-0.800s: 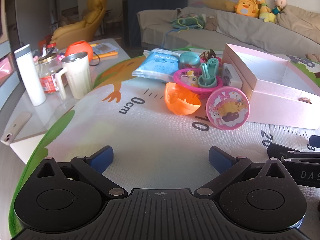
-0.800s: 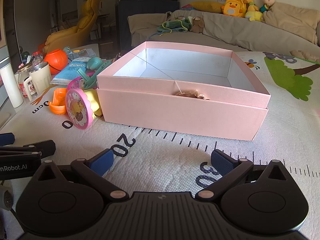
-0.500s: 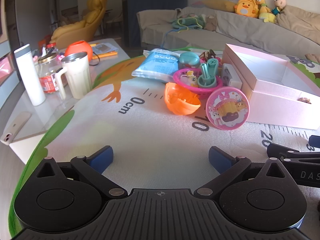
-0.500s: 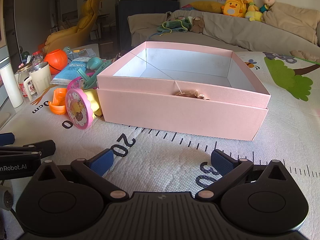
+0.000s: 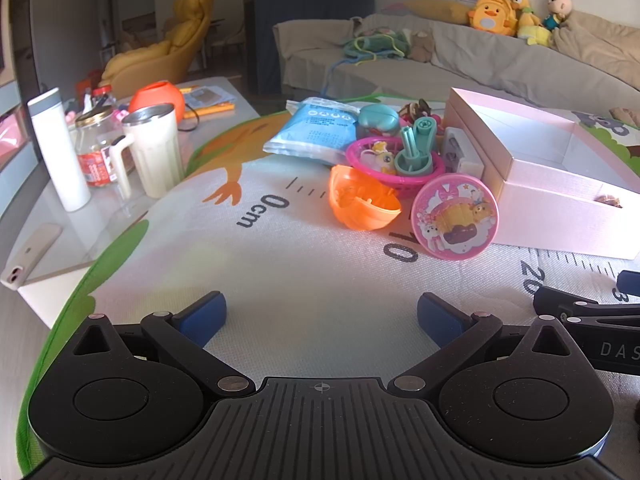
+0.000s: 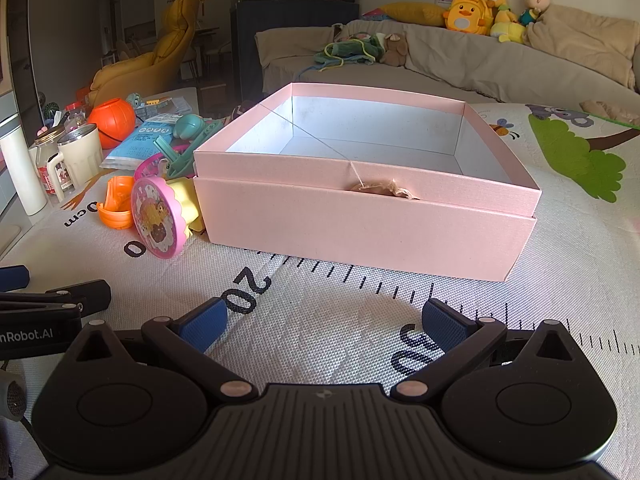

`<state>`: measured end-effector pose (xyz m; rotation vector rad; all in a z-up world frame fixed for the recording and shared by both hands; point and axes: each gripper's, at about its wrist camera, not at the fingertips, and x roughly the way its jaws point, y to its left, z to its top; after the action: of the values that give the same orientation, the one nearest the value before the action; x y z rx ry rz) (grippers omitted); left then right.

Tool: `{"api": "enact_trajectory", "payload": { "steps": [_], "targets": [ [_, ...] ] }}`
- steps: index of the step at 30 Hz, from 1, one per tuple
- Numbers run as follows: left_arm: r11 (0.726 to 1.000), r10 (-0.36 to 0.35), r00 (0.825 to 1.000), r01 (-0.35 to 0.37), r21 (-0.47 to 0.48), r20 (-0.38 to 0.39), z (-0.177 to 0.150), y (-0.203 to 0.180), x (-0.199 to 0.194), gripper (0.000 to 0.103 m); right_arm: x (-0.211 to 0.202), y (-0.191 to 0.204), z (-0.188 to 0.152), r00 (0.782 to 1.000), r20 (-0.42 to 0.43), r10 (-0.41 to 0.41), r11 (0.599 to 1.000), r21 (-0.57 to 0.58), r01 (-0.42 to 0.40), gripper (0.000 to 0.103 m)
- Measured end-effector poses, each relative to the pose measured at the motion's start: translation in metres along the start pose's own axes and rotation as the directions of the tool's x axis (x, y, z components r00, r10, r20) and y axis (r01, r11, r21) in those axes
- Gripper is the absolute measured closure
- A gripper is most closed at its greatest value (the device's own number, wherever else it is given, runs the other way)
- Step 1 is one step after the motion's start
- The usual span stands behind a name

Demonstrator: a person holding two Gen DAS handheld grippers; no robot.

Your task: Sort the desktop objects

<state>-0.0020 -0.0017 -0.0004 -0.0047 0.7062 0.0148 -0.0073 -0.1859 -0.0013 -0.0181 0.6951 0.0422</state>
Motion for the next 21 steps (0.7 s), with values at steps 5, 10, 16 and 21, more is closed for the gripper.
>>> {"api": "enact_trajectory", "payload": {
  "steps": [5, 10, 16, 21],
  "targets": [
    [1.0, 0.0, 1.0, 0.0, 0.0, 0.0, -0.0002, 0.0005, -0.0002, 0.0, -0.0004, 0.0005, -0.0002, 1.0, 0.0, 0.0, 1.0, 0.0, 0.0, 0.0],
    [1.0, 0.0, 1.0, 0.0, -0.001, 0.0, 0.0, 0.0002, 0.0001, 0.0, -0.001, 0.001, -0.0005, 1.0, 0.0, -0.001, 1.0, 0.0, 0.001, 0.0],
    [1.0, -0.002, 1.0, 0.002, 0.004, -0.002, -0.0004, 0.0001, 0.0007, 0.0, -0.0012, 0.001, -0.0006, 1.0, -0.001, -0.001, 1.0, -0.001, 0.001, 0.0],
    [1.0, -0.014, 1.0, 0.014, 0.017, -0.016, 0.0005, -0.0005, 0.0002, 0.0, 0.0015, 0.0014, 0.0026, 0.999, -0.032, -0.002, 1.0, 0.007, 0.002, 0.0]
  ]
}}
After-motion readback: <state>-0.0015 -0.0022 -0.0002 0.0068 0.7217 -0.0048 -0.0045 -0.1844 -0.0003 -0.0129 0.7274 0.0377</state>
